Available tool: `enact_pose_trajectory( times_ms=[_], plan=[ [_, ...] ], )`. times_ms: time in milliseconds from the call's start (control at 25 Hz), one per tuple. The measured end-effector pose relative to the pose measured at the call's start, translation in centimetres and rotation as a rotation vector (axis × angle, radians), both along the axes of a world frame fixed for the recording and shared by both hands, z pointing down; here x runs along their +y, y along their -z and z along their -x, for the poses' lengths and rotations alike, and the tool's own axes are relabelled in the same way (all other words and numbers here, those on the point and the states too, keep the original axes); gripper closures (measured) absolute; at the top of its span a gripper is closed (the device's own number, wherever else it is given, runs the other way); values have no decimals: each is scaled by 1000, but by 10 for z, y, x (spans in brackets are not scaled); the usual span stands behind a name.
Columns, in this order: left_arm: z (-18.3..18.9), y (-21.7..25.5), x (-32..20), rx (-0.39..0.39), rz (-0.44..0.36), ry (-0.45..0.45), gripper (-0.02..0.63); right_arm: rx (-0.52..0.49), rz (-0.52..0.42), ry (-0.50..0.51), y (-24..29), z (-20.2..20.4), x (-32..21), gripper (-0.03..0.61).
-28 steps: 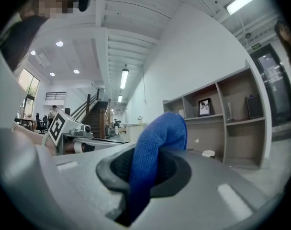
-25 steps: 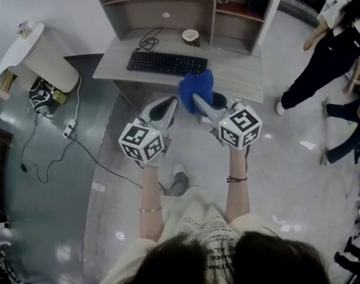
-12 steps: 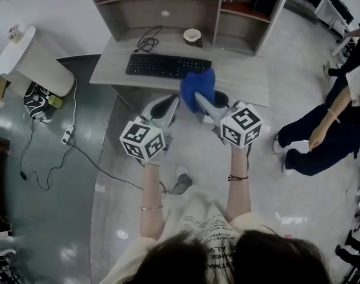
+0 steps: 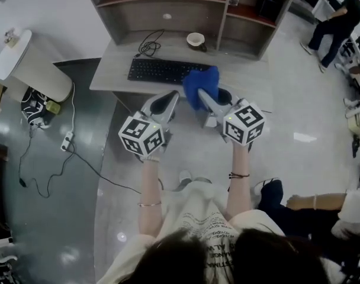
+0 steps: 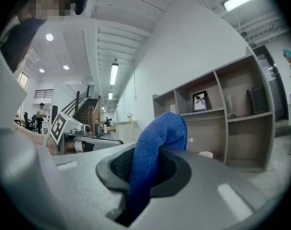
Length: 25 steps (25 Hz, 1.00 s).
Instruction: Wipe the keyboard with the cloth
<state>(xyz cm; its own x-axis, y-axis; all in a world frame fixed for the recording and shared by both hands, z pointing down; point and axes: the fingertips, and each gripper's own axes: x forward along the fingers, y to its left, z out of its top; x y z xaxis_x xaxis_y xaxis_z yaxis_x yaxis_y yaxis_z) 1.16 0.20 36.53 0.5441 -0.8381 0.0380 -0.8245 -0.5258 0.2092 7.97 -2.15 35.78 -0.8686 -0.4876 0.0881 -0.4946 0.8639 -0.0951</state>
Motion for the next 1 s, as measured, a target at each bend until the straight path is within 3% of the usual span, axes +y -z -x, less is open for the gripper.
enact_pose_trajectory(
  times_ms=[480,1000],
  plan=[
    [12,5,-38,2,-16,-26,615,-16,1,-68,2,-6,-45,520],
    [6,3,-102,24,0,-15,615,-35,19,-31,3,-6,-109,520]
  ],
)
